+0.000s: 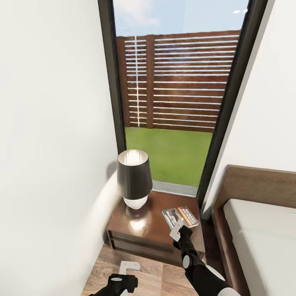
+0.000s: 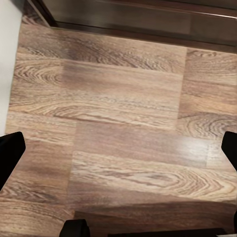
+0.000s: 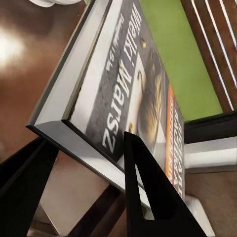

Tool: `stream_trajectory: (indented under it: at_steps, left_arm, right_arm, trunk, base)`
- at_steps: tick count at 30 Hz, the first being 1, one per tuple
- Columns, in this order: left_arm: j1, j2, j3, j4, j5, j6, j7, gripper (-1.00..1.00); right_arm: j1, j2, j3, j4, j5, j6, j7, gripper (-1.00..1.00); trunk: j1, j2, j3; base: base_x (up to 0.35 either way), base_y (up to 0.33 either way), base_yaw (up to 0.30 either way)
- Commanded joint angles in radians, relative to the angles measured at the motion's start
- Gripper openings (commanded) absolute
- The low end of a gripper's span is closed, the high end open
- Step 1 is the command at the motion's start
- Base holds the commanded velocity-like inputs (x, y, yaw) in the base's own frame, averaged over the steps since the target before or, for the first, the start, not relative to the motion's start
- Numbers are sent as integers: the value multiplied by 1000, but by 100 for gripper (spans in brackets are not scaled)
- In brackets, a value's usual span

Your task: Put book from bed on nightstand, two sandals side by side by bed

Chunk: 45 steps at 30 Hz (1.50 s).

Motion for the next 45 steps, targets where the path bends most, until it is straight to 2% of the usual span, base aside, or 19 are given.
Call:
stream_trajectory:
  at_steps: [1,11,21,31,37,45]
  left_arm:
    - [-1,1,-8,-2,7,4,8,100]
    - [-1,1,-8,-2,7,4,6,100]
    - [-1,0,-8,-2,7,-5,8,100]
    - [-1,-1,-8,-2,7,-3,9,100]
    - [-1,-1,-8,-2,7,-5,9,100]
    - [-1,-1,-9,-2,6,-6,8,100]
  right_arm:
    - [-1,0,3,0,11,8,6,-100]
    - [-1,0,3,0,10,8,30,-100]
    - [-1,0,3,-1,10,8,30,-100]
    - [-1,0,3,-1,10,9,31,-100]
    - [-1,0,3,0,10,8,31,-100]
    - [-1,0,3,-1,10,7,29,-100]
  trunk:
    - [4,-8,-4]
    - [42,-78,-36]
    - [42,-78,-36]
    - [42,-78,-36]
    - [42,-78,-36]
    - [73,-134,-61]
  base:
    - [0,0,0]
    - [0,0,0]
    - [15,0,0]
    - [284,0,0]
    - [72,0,0]
    - [4,0,0]
